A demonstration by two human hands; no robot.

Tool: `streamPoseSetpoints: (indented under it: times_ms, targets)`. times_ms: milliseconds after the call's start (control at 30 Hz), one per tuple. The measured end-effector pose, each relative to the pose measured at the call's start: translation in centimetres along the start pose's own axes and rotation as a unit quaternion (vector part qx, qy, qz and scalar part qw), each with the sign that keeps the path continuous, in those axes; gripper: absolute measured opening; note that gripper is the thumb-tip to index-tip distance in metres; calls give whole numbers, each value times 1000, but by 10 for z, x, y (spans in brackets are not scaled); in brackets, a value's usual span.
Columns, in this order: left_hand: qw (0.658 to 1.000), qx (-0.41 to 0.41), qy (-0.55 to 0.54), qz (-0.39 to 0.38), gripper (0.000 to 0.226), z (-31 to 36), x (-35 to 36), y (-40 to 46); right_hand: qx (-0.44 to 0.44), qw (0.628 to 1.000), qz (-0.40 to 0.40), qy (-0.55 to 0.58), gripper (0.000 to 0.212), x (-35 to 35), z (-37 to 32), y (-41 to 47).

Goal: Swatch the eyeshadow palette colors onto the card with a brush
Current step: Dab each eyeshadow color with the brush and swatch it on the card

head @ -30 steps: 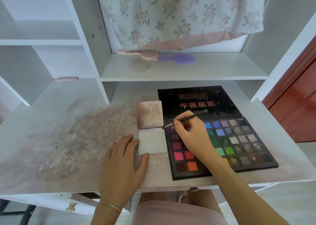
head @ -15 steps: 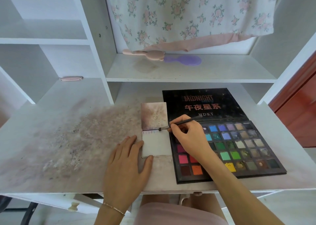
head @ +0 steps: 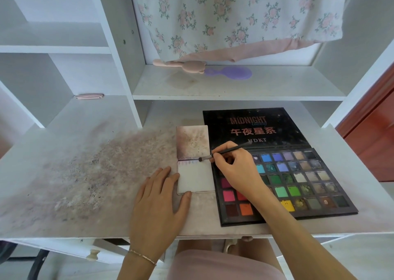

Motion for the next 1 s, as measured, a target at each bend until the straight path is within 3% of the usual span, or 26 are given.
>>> streamPoseSetpoints:
  times_ms: [1000]
  targets:
    - [1000, -5, -8, -3, 46, 0, 0, 0, 3, 1000, -11, -11, 20, 0, 0, 0]
Point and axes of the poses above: each hand's wrist, its own y-axis towards the middle knuckle, its own x-axis out of the palm, z = x × y, the point moved 4 cm from there along y, towards the middle knuckle, and after that the axes turned 9 degrees about x, right-handed, at the moved point
